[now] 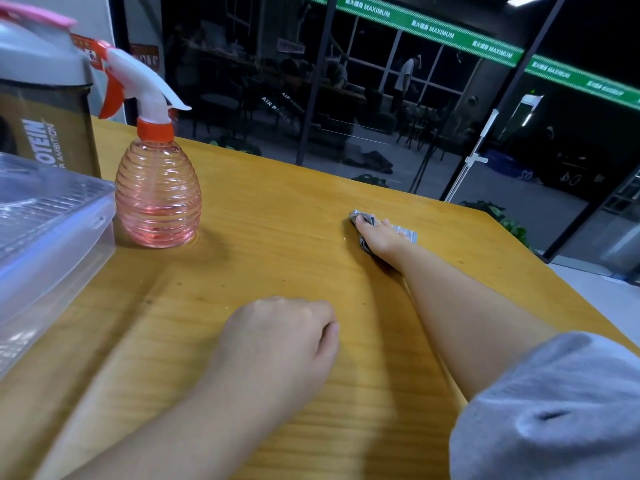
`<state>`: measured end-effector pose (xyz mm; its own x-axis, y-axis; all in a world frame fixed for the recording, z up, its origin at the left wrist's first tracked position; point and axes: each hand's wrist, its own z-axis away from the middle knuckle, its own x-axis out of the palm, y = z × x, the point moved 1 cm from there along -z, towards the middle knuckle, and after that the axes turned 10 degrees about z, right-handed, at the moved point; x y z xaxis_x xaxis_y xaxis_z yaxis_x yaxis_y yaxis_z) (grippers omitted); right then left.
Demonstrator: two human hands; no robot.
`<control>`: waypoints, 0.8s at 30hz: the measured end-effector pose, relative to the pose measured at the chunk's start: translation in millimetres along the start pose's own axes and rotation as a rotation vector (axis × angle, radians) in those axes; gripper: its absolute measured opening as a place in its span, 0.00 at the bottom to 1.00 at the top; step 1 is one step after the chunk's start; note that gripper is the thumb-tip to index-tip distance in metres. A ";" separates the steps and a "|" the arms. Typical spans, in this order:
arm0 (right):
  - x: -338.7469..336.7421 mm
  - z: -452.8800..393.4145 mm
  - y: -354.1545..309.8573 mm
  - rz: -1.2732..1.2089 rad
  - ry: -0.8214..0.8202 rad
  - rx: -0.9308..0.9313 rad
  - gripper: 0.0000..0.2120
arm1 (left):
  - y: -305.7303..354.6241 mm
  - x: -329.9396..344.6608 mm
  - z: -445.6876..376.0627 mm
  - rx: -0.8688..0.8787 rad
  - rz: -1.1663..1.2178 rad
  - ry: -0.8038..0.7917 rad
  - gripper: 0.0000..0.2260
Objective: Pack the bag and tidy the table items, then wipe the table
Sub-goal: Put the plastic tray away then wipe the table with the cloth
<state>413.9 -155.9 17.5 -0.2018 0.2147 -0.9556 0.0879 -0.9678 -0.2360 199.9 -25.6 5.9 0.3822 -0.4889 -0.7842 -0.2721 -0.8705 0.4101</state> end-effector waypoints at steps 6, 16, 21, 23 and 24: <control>2.5 -16.1 -12.8 0.000 -0.006 -0.017 0.29 | -6.6 0.7 2.9 -0.028 0.076 0.012 0.17; 4.3 -46.2 -34.6 0.003 -0.033 -0.098 0.31 | -9.1 0.1 -2.6 -0.097 0.074 -0.016 0.17; 4.7 -44.3 -36.2 -0.009 -0.023 -0.129 0.32 | -9.1 1.6 -3.9 -0.116 0.071 -0.045 0.16; 5.7 -40.9 -36.9 0.031 -0.019 -0.168 0.30 | -6.6 -3.2 -3.6 -0.104 0.085 -0.042 0.16; 5.8 -38.7 -37.4 0.043 -0.019 -0.191 0.29 | -5.5 -4.9 -4.7 -0.103 0.099 -0.046 0.17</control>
<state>447.2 -113.4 14.0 -0.2118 0.1694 -0.9625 0.2798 -0.9331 -0.2257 203.6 -18.7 9.6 0.3168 -0.5716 -0.7569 -0.2137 -0.8205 0.5302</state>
